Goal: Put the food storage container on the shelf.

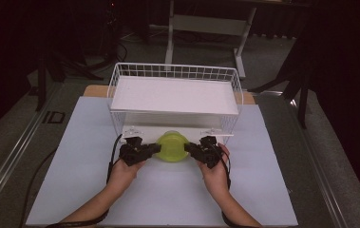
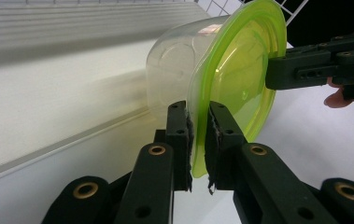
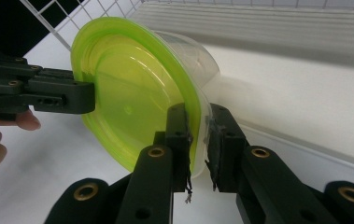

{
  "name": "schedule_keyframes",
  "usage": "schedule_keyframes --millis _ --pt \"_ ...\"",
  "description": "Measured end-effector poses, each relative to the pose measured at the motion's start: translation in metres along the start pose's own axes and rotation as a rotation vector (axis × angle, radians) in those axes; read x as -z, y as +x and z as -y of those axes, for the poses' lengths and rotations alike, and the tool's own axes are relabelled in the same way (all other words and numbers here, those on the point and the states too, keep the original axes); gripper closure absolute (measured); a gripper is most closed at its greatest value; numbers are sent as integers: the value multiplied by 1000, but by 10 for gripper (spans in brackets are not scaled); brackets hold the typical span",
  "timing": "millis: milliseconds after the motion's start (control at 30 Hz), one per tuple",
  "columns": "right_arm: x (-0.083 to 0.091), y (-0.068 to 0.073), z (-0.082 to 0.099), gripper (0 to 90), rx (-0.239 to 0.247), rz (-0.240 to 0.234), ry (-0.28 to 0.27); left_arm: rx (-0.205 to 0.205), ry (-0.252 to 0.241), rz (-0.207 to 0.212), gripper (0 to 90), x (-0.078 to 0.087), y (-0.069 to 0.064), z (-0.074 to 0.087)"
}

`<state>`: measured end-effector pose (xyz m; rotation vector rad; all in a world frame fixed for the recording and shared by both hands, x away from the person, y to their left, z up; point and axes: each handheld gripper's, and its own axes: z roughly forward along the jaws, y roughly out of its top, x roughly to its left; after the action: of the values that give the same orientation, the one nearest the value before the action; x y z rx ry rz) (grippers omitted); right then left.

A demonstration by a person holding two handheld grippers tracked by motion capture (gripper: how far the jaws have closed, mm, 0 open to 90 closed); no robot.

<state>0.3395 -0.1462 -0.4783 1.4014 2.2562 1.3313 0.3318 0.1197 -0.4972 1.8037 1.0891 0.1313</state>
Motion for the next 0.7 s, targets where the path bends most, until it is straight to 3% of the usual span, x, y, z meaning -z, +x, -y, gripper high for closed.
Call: schedule_keyframes --millis 200,500,700 --pt "-5 -6 2 796 -10 10 8 2 16 -5 815 -6 2 1" --pt "-16 -8 1 795 17 38 11 20 29 -18 813 -17 12 1" --pt "-19 -10 -1 792 5 36 7 30 18 -11 811 -18 15 -1"
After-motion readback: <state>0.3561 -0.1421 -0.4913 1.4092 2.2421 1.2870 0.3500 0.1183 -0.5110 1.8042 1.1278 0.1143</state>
